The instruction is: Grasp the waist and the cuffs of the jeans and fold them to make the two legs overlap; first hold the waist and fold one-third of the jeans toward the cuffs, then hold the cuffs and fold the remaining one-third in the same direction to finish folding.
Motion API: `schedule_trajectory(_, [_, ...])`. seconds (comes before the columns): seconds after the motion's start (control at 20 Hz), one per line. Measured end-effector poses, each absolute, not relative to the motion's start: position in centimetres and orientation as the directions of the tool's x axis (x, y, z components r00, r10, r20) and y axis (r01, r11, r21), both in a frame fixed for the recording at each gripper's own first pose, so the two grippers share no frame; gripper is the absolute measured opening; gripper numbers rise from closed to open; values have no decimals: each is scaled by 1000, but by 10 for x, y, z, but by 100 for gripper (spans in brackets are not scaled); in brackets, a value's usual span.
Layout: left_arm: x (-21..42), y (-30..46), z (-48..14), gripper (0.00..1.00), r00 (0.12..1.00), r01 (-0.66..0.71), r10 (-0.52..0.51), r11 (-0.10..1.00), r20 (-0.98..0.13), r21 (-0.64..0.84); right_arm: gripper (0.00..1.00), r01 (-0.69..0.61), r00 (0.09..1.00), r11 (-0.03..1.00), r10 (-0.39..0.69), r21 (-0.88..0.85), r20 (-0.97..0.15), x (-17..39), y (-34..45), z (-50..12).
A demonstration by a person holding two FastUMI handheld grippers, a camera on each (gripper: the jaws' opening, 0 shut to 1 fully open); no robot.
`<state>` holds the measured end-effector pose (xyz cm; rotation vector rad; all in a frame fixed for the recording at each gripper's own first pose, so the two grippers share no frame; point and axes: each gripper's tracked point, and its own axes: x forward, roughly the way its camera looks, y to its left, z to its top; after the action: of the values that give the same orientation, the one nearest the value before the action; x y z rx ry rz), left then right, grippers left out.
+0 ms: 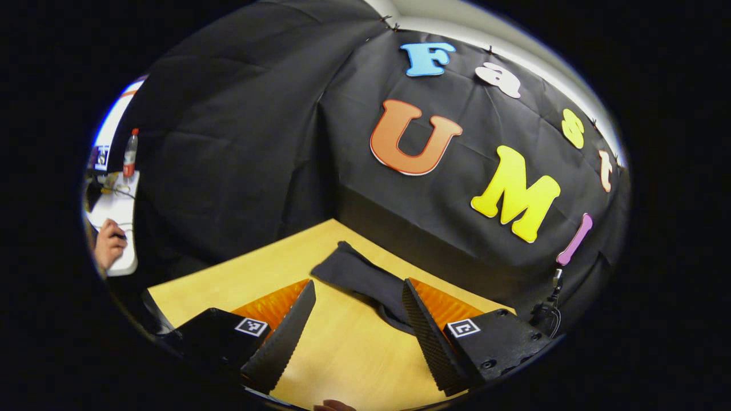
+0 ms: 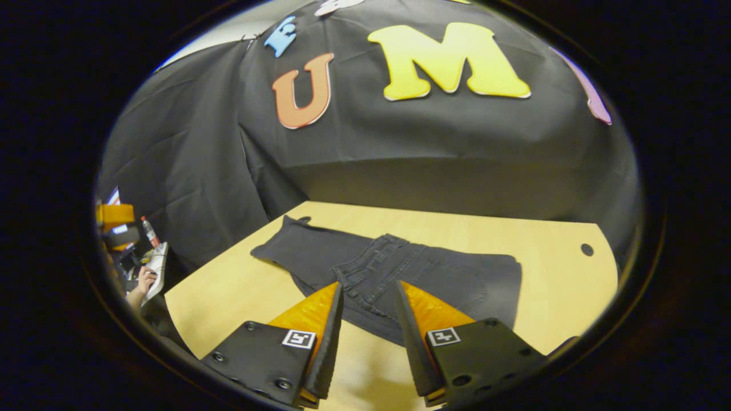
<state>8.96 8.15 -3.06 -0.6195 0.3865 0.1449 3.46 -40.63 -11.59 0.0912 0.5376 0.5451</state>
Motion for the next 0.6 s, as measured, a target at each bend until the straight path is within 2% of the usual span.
schedule_trajectory(0.15, [116, 53, -65, 98, 894, -241, -109, 700, -434, -672, 56, -429, 767, 877, 480, 216, -426, 35, -445, -85])
schedule_trajectory(0.2, [125, 46, -78, 98, 885, -248, -151, 650, -441, -719, 53, -411, 784, 887, 461, 211, -414, 35, -459, -76])
schedule_trajectory(0.3, [144, 31, -101, 99, 862, -281, -219, 545, -458, -790, 56, -367, 817, 908, 419, 203, -397, 35, -486, -59])
schedule_trajectory(0.4, [161, 23, -117, 99, 841, -321, -273, 443, -467, -837, 56, -321, 845, 928, 372, 192, -384, 35, -515, -46])
schedule_trajectory(0.6, [202, 12, -157, 99, 825, -362, -325, 322, -462, -875, 56, -240, 878, 959, 281, 153, -387, 24, -567, -35])
